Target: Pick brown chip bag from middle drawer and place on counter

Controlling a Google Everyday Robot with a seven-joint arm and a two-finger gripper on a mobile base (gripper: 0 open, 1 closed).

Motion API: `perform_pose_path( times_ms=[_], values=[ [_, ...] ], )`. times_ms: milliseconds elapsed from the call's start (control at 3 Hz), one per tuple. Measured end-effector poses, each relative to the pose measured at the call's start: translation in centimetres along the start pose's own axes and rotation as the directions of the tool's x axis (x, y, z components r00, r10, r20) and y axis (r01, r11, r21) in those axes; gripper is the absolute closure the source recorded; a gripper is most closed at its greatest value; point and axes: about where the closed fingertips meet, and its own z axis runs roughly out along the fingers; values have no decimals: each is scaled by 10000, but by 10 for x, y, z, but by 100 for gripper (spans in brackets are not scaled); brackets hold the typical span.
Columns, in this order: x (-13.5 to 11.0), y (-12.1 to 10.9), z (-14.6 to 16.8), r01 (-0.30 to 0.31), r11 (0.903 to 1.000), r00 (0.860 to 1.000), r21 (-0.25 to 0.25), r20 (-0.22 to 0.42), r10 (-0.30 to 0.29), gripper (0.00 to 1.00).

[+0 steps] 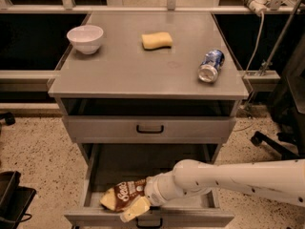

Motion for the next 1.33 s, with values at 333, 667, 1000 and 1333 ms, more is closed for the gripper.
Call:
perform_pose_path(
  times_ms=[333,667,1000,1333],
  values=[
    [5,-3,18,-54,9998,9993,-177,-365,48,0],
    [11,-9,33,-114,9998,9969,-179,-782,100,0],
    [8,-24,45,13,10000,9948,89,-1016,-4,0],
    [-5,-44,56,316,9989,9938,351,-1080,-277,0]
  ],
)
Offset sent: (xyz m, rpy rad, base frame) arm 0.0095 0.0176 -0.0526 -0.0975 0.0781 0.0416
